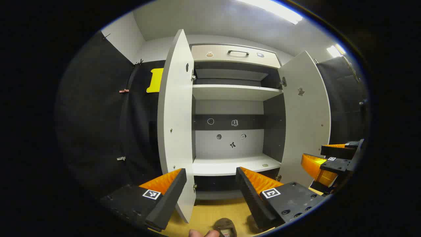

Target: Grab one shoe with the right hand and put it into the shoe cabinet, grab the other shoe with the left hand and put it into the shoe cabinet; then close the right door with the right hand and the left door with the left hand.

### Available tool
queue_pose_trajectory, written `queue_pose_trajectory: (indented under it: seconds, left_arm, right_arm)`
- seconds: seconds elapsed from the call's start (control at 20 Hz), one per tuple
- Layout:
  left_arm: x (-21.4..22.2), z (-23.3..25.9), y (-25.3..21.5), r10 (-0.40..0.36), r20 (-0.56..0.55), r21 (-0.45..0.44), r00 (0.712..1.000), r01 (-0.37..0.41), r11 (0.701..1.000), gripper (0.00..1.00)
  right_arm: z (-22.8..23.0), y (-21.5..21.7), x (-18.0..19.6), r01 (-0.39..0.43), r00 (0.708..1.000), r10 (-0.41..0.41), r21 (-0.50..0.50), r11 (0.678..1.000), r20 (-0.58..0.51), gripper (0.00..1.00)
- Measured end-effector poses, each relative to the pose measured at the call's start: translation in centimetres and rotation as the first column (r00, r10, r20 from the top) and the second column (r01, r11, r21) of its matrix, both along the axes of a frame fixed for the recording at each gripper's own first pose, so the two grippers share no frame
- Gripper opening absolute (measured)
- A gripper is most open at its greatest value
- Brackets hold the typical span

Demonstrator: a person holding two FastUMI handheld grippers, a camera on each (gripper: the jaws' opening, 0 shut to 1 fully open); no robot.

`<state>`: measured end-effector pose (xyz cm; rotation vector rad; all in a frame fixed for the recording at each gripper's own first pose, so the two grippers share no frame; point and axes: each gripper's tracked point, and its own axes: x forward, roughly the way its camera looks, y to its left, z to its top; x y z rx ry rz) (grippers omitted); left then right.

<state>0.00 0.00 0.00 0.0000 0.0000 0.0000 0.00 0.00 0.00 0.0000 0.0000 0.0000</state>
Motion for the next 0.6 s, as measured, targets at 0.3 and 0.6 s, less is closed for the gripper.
queue_pose_trajectory:
  seconds: [0.3,0.6]
  left_arm:
    - [-0.1,0.15,0.29,0.007,0.003,0.003,1.0,-0.007,1.0,0.95]
    - [-0.05,0.15,0.37,0.009,0.002,0.005,1.0,-0.009,1.0,0.95]
  right_arm:
    - [-0.16,0.0,-0.02,0.007,1.0,-0.007,0.004,1.0,-0.003,0.98]
    - [-0.07,0.09,-0.02,0.007,1.0,-0.007,-0.006,1.0,0.009,0.97]
